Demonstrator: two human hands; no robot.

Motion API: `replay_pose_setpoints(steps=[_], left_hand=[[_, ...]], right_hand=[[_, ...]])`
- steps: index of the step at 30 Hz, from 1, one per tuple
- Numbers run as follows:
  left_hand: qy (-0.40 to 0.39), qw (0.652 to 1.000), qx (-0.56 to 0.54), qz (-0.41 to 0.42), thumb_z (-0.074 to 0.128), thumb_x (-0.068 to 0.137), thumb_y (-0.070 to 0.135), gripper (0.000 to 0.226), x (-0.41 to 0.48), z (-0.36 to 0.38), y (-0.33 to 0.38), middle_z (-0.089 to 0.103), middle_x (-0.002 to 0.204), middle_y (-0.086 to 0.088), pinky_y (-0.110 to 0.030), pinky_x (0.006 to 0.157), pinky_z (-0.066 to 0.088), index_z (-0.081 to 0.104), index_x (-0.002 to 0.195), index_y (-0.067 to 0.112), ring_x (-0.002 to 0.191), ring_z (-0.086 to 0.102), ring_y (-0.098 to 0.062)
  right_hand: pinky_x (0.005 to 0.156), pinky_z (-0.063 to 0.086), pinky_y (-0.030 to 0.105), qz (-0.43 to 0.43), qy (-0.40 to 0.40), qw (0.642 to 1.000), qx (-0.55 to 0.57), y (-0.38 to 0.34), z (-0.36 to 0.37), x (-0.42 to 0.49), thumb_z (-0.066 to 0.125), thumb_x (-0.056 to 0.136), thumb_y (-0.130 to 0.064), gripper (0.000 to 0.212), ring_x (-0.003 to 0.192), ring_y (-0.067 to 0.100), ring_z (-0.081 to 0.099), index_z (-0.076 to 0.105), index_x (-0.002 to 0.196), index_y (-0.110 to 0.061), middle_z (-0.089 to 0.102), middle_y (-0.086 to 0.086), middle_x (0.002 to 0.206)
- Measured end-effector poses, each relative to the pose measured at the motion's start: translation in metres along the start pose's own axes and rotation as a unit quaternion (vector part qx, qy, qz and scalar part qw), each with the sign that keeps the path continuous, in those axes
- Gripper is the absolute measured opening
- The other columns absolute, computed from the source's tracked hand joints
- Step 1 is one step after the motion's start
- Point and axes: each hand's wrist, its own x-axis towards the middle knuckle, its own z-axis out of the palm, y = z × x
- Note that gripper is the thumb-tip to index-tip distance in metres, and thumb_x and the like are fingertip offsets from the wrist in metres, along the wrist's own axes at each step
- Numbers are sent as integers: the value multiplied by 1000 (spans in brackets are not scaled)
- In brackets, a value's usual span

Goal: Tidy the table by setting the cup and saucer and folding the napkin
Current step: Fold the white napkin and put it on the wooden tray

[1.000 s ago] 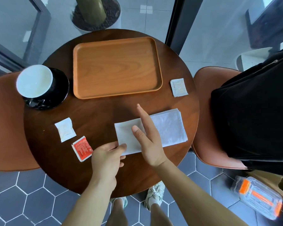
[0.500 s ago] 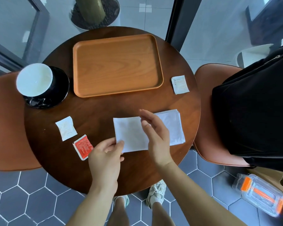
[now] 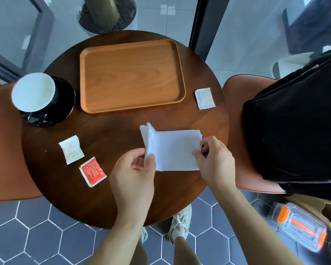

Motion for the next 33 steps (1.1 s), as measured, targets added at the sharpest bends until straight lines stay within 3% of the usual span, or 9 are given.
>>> replay_pose_setpoints(steps=[3,6,10,15,18,20,23,27,33], left_hand=[[-10,997,44,62,76,86,19,10,-5,10,11,70,84,8,-27,61,58,72,93,25,75,68,-10],[-13,985,97,143,77,85,16,10,-9,23,17,69,85,1,-35,58,59,74,94,14,76,64,-16],[-15,958,158,238,79,83,13,12,-13,40,13,68,83,-5,-35,55,55,73,92,9,73,57,-20],[-5,939,192,287,78,83,12,11,-10,51,5,66,79,-7,-28,57,44,73,91,7,70,54,-23],[-11,926,205,316,80,82,12,12,-12,56,1,65,77,-6,-29,61,43,73,90,8,70,54,-24],[-18,921,206,332,82,80,10,14,-13,59,-1,64,77,-6,-33,62,49,73,90,8,71,56,-26],[-35,913,196,357,82,78,13,15,-16,63,-3,61,78,-3,-42,65,49,72,87,10,75,57,-27],[-47,917,173,357,77,82,32,24,-21,67,-9,64,91,-3,-40,76,47,72,93,12,90,59,-26],[-106,905,239,336,69,92,28,24,-16,63,-30,63,120,-15,-48,94,52,70,105,7,122,57,-33]], right_hand=[[53,34,18,0,-9,1000,8,-2,0,0,77,82,-16,25,64,16,50,53,85,-17,56,-3,73],[52,33,18,5,-14,1000,22,0,-2,1,78,81,-16,29,63,15,49,50,81,-17,55,-3,73],[54,41,26,-12,-15,999,30,4,-10,6,72,88,-21,21,64,15,53,55,78,-14,57,-3,74],[54,45,30,51,-117,962,243,-16,-30,21,53,97,-51,42,53,7,57,67,73,-20,69,-5,67],[51,41,32,12,-155,974,166,-32,-30,32,64,86,-59,49,53,12,53,60,57,-20,63,-5,58],[48,35,28,-8,-149,987,65,-36,-28,39,71,80,-51,43,55,12,50,54,55,-21,57,-6,57],[57,48,31,-32,-130,990,-33,-29,-26,43,67,81,-36,19,73,19,61,64,73,-19,64,-3,78],[55,33,18,-32,-67,997,-14,-13,-19,31,67,87,-30,15,73,19,56,64,78,-18,50,-6,86],[65,50,30,-19,-13,999,41,-4,-12,23,73,85,-20,16,74,20,62,67,76,-7,58,-2,91]])
